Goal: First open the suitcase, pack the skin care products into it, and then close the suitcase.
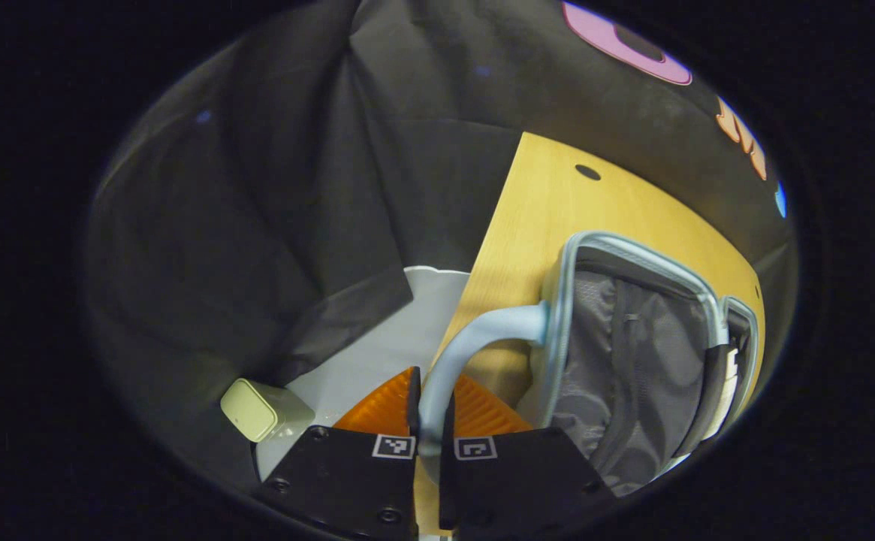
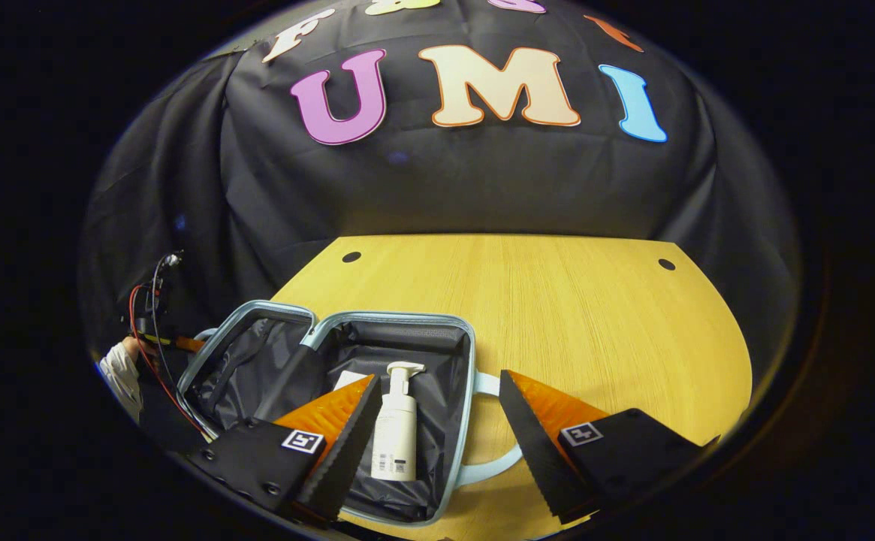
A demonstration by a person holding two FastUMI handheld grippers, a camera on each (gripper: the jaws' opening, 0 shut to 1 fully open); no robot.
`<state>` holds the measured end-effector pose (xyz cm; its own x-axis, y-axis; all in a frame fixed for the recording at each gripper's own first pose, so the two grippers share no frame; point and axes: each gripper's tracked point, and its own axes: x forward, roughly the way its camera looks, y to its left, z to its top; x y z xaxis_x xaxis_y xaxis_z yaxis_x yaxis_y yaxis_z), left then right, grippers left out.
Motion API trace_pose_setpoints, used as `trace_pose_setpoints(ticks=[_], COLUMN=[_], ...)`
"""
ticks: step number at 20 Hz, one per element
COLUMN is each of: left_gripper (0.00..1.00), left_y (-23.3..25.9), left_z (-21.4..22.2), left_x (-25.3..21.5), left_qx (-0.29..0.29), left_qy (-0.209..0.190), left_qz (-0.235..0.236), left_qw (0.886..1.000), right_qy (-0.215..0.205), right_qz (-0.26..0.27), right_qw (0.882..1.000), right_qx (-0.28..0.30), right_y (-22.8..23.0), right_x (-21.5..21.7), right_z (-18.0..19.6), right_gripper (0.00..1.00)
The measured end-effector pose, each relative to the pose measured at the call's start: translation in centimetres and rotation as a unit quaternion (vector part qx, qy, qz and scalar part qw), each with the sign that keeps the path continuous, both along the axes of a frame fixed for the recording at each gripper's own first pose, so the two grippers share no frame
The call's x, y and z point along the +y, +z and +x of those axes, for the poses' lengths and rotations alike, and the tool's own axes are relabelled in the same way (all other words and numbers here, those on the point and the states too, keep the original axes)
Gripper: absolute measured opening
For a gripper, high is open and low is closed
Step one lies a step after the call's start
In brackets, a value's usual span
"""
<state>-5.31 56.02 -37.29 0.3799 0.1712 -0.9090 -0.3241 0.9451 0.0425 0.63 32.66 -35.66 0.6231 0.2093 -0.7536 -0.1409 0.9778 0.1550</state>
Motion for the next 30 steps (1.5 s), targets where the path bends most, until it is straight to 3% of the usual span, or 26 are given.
trace_pose_setpoints(ticks=[5,12,18,25,30], left_gripper=[0.03,0.03,0.03,0.02,0.03], left_y=[7.0,15.3,21.2,24.7,24.9], left_z=[0.9,2.0,2.6,4.6,7.1], left_x=[-1.8,-8.6,-15.7,-24.8,-32.4], left_qx=[-0.049,-0.102,-0.145,-0.176,-0.195], left_qy=[-0.001,-0.016,-0.035,-0.108,-0.169], left_qz=[0.021,0.07,0.073,0.07,0.037], left_qw=[0.999,0.992,0.986,0.976,0.966], right_qy=[0.027,0.066,0.078,0.065,0.047], right_qz=[0.011,0.025,0.038,0.043,0.039], right_qw=[0.999,0.993,0.989,0.988,0.988], right_qx=[-0.031,-0.096,-0.122,-0.133,-0.139], right_y=[1.8,6.3,8.4,9.2,10.1], right_x=[-1.0,-5.0,-8.8,-13.5,-15.7], right_z=[0.5,1.0,1.1,-0.1,0.6], right_gripper=[0.98,0.98,0.98,0.98,0.98])
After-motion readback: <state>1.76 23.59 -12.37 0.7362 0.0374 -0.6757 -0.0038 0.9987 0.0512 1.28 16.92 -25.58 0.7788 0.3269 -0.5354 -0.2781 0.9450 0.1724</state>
